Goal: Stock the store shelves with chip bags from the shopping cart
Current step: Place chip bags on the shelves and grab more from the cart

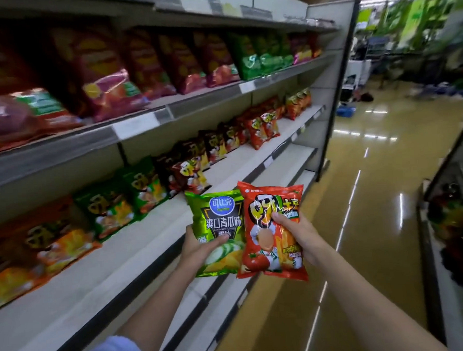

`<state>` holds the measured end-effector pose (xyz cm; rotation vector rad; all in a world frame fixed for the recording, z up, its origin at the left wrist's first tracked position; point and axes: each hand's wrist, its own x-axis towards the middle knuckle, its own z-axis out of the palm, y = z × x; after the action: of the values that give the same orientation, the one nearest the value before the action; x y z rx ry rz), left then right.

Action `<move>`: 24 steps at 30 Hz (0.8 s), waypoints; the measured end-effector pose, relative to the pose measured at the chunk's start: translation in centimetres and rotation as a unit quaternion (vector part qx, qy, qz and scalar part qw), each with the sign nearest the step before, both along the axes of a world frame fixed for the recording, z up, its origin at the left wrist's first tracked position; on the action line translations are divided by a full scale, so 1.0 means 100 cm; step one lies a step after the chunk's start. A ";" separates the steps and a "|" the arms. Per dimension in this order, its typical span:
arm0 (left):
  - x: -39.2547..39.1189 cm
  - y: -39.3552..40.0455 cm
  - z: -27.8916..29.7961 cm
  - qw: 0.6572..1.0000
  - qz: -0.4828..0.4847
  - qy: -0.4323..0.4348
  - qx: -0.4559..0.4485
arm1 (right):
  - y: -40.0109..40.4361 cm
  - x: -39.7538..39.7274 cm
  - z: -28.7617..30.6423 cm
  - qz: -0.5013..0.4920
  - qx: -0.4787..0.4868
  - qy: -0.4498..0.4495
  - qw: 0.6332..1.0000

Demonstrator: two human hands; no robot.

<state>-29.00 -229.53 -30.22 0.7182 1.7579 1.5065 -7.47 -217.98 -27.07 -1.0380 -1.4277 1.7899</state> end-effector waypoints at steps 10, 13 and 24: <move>0.094 0.204 0.011 1.000 0.012 -0.016 0.004 | 0.203 0.074 0.025 0.005 0.013 -0.018 1.000; 0.101 0.245 0.012 1.000 0.018 -0.014 -0.004 | 0.243 0.079 0.024 0.009 0.005 -0.014 1.000; 0.099 0.436 0.012 1.000 -0.025 -0.013 0.000 | 0.415 0.090 0.017 -0.041 0.017 -0.007 0.999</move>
<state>-19.09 -185.96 -29.01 0.7344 1.7082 1.4772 1.50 -176.44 -25.35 -1.0773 -1.3996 1.6974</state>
